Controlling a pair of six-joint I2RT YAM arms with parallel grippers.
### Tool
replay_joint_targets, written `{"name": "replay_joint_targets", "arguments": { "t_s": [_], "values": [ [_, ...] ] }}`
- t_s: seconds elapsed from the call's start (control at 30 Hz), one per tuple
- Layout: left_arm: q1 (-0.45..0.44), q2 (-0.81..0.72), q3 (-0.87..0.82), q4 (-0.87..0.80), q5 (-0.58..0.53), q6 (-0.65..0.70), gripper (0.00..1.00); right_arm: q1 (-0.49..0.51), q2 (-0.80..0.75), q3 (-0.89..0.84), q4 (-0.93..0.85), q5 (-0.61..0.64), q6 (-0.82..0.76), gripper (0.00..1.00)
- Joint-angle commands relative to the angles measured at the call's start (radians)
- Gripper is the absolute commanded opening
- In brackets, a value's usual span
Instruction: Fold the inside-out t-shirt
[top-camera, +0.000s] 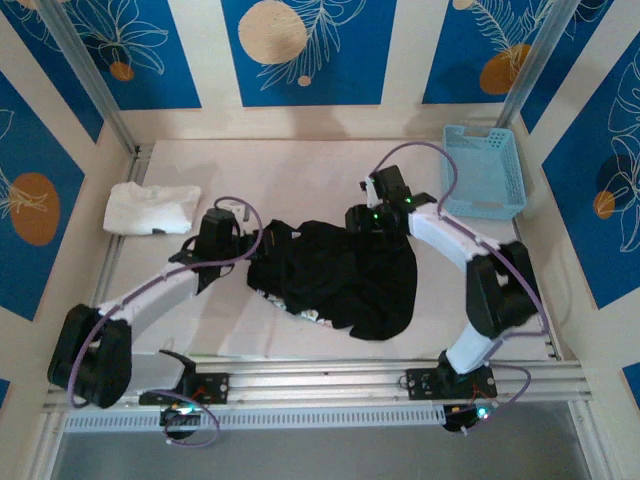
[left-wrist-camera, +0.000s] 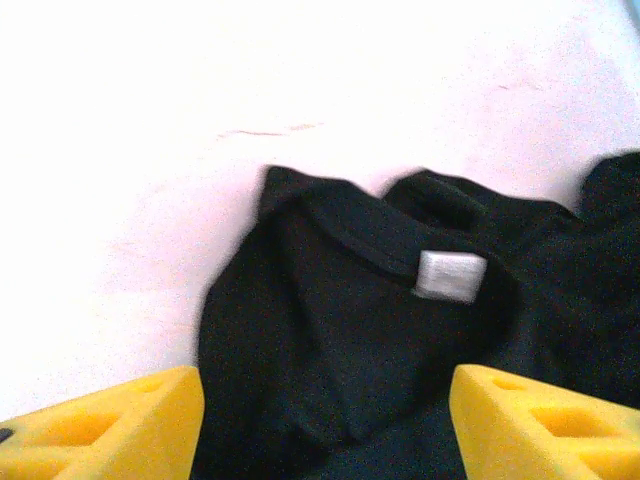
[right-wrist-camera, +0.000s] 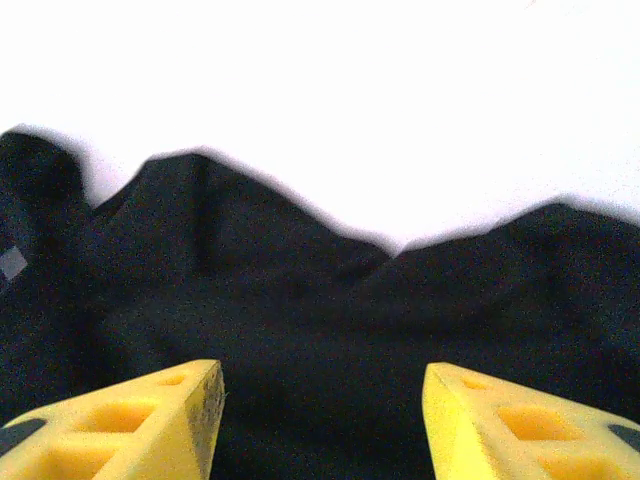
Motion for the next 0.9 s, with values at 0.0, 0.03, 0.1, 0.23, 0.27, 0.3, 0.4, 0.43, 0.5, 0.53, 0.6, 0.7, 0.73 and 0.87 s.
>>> {"name": "replay_joint_targets", "arguments": {
  "t_s": [0.0,0.03,0.1,0.23,0.27,0.3,0.4,0.43,0.5,0.53,0.6,0.7,0.73,0.87],
  "values": [
    [0.041,0.070,0.031,0.036,-0.006,-0.021,0.69,-0.017,0.122,0.090,-0.051,0.137,-0.025,0.56],
    [0.048,0.100,0.041,0.047,0.007,-0.024,0.70,-0.019,0.157,0.116,-0.061,0.152,-0.026,0.56],
    [0.051,0.160,0.065,0.052,0.025,-0.026,0.71,-0.019,0.218,0.166,-0.090,0.171,-0.022,0.58],
    [0.051,0.262,0.084,0.090,0.076,-0.039,0.70,-0.013,0.334,0.252,-0.147,0.141,-0.021,0.62],
    [0.051,0.284,0.085,0.107,0.085,-0.043,0.69,-0.010,0.358,0.272,-0.160,0.132,-0.021,0.62],
    [0.051,0.304,0.084,0.121,0.095,-0.047,0.68,-0.007,0.379,0.288,-0.170,0.121,-0.021,0.62],
    [0.050,0.366,0.097,0.158,0.137,-0.059,0.56,-0.003,0.427,0.333,-0.185,0.077,-0.022,0.54],
    [0.051,0.387,0.103,0.168,0.149,-0.062,0.50,-0.002,0.434,0.343,-0.184,0.063,-0.024,0.47],
    [0.054,0.418,0.118,0.179,0.167,-0.065,0.39,-0.007,0.436,0.356,-0.176,0.036,-0.026,0.29],
    [0.053,0.431,0.126,0.186,0.172,-0.068,0.32,-0.010,0.431,0.360,-0.165,0.020,-0.028,0.21],
    [0.055,0.442,0.140,0.198,0.179,-0.071,0.14,-0.016,0.410,0.365,-0.142,0.000,-0.035,0.08],
    [0.066,0.423,0.167,0.218,0.186,-0.080,0.00,-0.025,0.341,0.366,-0.087,-0.012,-0.046,0.00],
    [0.070,0.403,0.182,0.220,0.181,-0.081,0.00,-0.031,0.309,0.366,-0.066,-0.015,-0.053,0.00],
    [0.083,0.283,0.260,0.219,0.155,-0.061,0.00,-0.053,0.172,0.415,-0.007,-0.049,-0.072,0.00]
  ]
}}
